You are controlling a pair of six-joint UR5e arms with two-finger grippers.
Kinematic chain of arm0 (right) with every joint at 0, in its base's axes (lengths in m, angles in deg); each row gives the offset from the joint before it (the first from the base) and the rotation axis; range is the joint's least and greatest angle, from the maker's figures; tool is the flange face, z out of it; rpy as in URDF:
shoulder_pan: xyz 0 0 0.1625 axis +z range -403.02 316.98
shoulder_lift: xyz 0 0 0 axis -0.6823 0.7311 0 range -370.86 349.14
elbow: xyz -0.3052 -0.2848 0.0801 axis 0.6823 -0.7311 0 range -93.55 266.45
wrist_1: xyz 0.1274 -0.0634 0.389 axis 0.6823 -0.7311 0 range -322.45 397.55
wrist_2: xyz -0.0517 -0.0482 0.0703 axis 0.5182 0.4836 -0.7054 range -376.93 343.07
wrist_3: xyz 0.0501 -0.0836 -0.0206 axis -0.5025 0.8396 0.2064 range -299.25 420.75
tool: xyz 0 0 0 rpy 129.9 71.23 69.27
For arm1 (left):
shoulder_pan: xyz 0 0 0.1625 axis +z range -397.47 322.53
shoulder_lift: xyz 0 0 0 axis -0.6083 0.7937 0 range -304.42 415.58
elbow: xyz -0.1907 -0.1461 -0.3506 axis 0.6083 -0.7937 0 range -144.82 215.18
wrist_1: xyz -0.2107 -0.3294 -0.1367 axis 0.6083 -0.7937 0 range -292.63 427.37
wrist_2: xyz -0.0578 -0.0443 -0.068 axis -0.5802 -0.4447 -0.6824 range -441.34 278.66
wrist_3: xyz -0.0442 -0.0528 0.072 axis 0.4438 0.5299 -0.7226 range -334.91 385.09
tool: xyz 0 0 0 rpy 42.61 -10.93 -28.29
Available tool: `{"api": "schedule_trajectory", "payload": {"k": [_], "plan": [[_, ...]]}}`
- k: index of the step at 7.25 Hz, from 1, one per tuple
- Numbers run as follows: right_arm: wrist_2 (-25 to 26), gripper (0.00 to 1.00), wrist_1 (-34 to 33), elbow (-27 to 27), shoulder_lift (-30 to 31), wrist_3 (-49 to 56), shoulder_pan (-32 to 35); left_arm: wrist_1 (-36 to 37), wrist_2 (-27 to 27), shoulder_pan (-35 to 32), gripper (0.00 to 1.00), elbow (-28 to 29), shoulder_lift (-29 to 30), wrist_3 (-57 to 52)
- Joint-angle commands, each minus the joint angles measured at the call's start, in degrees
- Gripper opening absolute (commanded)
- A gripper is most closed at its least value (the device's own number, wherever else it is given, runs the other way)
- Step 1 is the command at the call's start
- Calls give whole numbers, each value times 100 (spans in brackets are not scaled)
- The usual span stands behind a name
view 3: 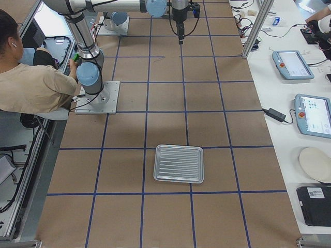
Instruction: Place bearing gear from tray to pile
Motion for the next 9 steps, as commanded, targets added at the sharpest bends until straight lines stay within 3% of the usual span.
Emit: {"api": "schedule_trajectory", "payload": {"k": [1, 8, 9], "plan": [[0, 100, 1, 0, 0, 0, 0, 69, 7, 4, 0, -208, -14, -35], [0, 100, 2, 18, 0, 0, 0, 86, 7, 171, 0, -313, -40, -422], [0, 100, 2, 18, 9, 0, 0, 86, 7, 171, 40, -314, -23, -431]]}}
